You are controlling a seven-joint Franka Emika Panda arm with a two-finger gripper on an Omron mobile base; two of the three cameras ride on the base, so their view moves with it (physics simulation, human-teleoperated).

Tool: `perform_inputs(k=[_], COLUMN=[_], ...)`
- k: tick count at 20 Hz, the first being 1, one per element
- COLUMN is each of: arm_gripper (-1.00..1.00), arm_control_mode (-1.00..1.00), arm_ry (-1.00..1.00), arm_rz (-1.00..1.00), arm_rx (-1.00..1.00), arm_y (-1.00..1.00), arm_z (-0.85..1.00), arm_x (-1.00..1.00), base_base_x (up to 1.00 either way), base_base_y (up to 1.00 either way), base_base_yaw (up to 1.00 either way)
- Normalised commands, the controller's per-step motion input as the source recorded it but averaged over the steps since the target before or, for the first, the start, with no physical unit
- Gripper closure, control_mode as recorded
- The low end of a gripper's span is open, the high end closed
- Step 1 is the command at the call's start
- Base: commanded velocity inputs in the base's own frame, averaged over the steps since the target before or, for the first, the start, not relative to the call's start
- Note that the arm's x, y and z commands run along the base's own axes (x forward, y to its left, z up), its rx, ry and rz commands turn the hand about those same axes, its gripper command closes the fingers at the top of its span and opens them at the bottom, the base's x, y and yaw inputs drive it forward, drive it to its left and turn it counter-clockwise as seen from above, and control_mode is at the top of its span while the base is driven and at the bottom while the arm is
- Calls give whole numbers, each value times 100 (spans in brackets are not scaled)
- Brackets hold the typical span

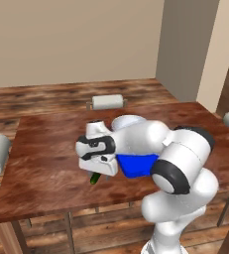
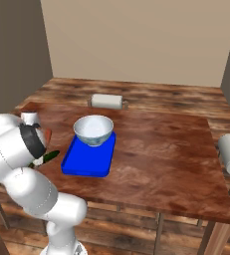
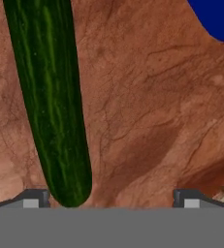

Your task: Place the two vegetables and bowl onto the tray for setting up a vegetable dip station.

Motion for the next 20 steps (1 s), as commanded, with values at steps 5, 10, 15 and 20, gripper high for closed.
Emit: perform_inputs(k=[5,10,15,20], arm_gripper=[-100,-100,-100,-100], arm_control_mode=[-100,-100,-100,-100], arm_ry=[0,2,7,0], arm_rz=[-3,-6,-6,-2], arm_rx=[-9,-10,-3,0], arm_y=[11,9,8,3], arm_z=[-17,-24,-24,-16], arm_x=[16,9,9,2], base_base_x=[0,0,0,0], base_base_y=[0,0,0,0], base_base_yaw=[0,0,0,0])
